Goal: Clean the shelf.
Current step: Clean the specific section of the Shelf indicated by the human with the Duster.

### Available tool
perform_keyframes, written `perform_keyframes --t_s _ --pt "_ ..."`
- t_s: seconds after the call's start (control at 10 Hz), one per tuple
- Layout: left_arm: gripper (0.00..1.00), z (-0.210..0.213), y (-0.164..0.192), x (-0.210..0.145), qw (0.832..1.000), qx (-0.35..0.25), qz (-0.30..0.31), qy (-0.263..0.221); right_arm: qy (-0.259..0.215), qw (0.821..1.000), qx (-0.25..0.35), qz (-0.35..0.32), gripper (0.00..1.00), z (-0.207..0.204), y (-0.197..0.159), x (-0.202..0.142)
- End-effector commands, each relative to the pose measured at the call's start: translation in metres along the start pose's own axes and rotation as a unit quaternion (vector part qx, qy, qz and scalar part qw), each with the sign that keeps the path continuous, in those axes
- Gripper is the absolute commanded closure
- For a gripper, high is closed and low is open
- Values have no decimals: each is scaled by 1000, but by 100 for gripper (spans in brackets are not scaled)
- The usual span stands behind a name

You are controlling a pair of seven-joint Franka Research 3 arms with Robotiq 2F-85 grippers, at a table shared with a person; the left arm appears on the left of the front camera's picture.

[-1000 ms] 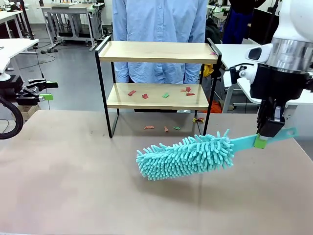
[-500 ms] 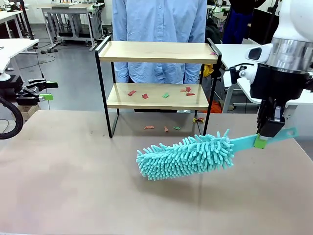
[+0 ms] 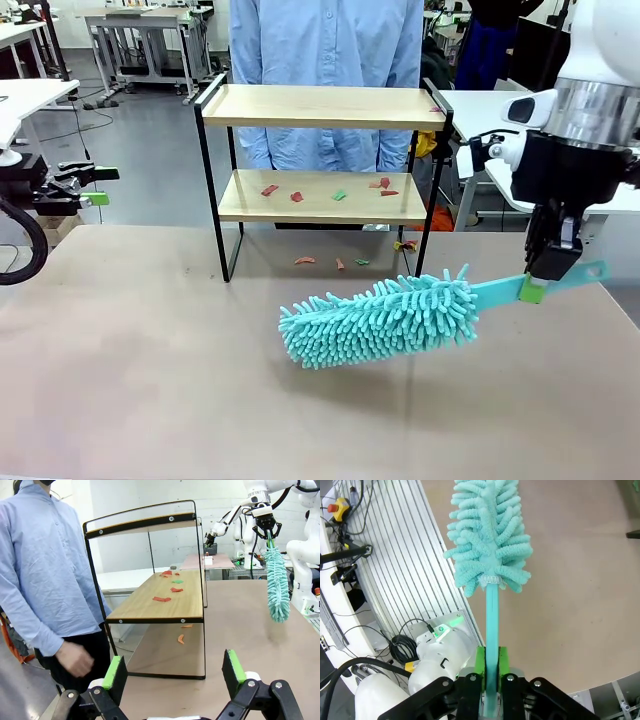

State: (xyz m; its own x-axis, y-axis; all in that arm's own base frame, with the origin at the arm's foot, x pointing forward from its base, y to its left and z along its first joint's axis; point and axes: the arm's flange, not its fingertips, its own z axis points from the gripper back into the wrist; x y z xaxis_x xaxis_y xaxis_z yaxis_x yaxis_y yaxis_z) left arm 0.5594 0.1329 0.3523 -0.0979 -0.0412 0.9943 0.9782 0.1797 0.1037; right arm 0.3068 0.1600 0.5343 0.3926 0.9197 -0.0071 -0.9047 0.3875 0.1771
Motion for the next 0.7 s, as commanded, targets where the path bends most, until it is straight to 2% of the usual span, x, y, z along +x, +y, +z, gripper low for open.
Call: perform_keyframes --t_s 0.0,0.6 --pt "0 -1 -2 3 1000 1 -6 -2 0 1000 0 -3 87 4 -1 0" --pt "0 -1 -2 3 1000 1 -6 -2 0 1000 0 -3 87 4 -1 0"
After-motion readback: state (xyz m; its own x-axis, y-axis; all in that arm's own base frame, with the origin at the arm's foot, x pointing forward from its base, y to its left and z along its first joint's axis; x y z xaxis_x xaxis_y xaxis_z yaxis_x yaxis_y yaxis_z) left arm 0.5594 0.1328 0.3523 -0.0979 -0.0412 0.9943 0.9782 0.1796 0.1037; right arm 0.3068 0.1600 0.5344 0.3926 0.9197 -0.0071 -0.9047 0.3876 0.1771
